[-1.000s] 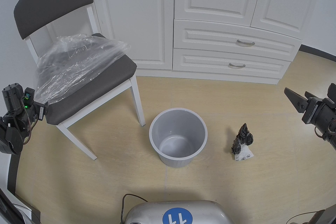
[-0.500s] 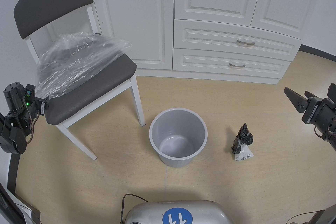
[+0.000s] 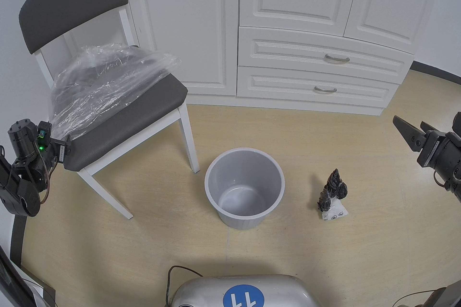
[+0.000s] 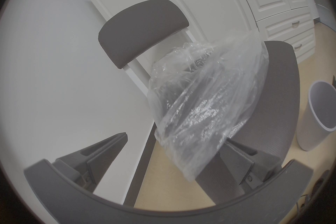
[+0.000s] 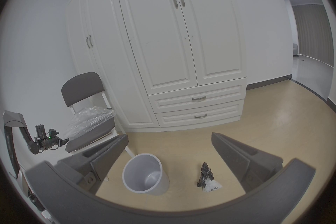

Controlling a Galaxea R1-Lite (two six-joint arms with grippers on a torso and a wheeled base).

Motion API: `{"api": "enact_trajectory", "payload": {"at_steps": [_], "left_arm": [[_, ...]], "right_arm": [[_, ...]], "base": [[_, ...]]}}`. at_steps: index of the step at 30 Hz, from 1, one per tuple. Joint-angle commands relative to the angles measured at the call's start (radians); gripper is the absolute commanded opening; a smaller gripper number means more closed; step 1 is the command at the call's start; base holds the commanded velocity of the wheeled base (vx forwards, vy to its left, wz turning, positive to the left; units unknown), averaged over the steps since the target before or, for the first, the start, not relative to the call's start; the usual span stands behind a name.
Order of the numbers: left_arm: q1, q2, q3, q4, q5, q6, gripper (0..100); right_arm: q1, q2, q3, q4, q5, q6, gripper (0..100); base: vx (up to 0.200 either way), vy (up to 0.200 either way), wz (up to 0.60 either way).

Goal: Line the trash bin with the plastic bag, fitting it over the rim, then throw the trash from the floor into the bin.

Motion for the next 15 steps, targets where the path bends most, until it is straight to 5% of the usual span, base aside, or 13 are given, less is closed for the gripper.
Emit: {"api": "enact_trajectory", "payload": {"at_steps": [1,15], "left_arm": [[0.002,0.029,-0.043,0.002,0.0,-0.001,100],[0.0,0.039,-0.043,0.0,0.0,-0.001,100]], "right_arm": [[-0.001,0.0,0.0,0.0,0.0,0.0,100],[0.001,0.002,0.002,0.0,0.0,0.0,100]], "base": [[0.0,0.0,0.0],[0.0,0.0,0.0]]}}
